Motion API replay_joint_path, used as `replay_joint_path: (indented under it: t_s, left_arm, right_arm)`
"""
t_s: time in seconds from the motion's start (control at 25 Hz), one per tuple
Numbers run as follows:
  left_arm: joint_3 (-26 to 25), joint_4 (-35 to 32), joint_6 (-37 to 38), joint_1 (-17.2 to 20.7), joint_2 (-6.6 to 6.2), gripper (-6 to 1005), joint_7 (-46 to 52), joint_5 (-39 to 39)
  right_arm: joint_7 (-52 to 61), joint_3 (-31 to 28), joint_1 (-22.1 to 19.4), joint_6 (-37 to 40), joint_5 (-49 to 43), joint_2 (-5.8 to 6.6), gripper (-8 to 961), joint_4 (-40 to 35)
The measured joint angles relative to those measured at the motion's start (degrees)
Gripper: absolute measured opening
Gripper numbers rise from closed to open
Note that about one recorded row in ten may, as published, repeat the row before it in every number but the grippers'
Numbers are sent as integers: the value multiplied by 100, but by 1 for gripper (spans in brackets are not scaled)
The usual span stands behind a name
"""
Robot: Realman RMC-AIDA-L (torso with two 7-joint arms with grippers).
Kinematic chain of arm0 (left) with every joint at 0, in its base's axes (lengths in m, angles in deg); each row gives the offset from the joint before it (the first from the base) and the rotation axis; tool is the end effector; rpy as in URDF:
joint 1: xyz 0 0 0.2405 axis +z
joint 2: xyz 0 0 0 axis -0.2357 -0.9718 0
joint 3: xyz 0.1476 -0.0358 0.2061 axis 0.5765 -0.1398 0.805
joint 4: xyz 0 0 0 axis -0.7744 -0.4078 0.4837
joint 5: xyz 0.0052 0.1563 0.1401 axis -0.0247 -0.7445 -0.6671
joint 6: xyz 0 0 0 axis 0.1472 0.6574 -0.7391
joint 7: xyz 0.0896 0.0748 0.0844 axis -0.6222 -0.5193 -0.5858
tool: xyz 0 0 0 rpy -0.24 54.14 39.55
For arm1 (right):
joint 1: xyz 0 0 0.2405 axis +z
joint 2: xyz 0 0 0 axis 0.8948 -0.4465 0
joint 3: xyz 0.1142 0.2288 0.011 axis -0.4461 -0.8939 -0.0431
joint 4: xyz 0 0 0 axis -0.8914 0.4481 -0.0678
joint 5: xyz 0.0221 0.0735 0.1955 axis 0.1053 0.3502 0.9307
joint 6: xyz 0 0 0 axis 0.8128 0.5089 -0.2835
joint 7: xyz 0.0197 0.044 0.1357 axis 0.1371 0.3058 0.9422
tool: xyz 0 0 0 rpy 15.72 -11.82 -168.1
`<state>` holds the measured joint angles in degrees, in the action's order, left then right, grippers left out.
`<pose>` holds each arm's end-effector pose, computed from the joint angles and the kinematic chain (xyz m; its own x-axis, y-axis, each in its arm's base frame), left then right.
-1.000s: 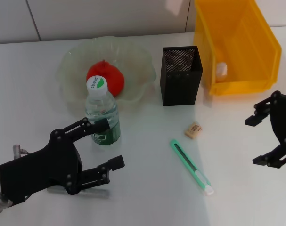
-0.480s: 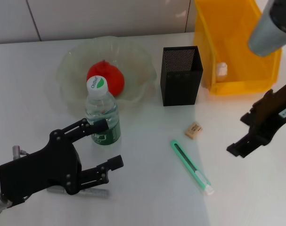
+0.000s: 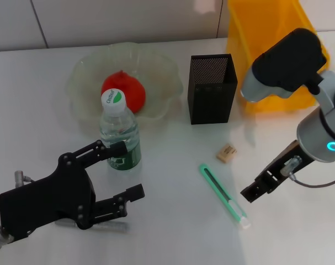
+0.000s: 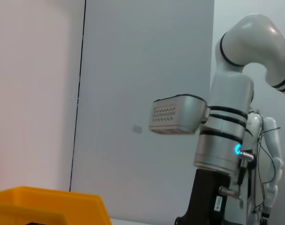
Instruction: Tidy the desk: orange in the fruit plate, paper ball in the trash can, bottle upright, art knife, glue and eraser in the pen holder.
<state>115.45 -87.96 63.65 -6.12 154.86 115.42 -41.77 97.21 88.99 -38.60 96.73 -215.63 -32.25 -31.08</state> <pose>-0.2588 0.2482 -0.0274 0.6515 0.0474 0.7572 0.2240 -0.9656 -0.1323 0.1670 0.2944 0.0002 0.5984 -0.7633 0.2436 -0.5826 -0.6233 -0.5216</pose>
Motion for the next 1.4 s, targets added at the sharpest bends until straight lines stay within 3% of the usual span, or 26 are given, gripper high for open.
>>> replay_joint_path:
  t_s: [0.36, 0.92, 1.4]
  left_arm:
    - [9, -47, 22, -16, -7, 794, 48, -32]
    - [9, -57, 62, -29, -9, 791, 54, -40]
    - [25, -61, 88, -29, -17, 789, 54, -58]
  right_arm:
    - [210, 444, -27, -294, 169, -2, 796, 359]
    - [237, 326, -19, -462, 496, -10, 765, 681]
    - [240, 352, 10, -690, 554, -10, 526, 985]
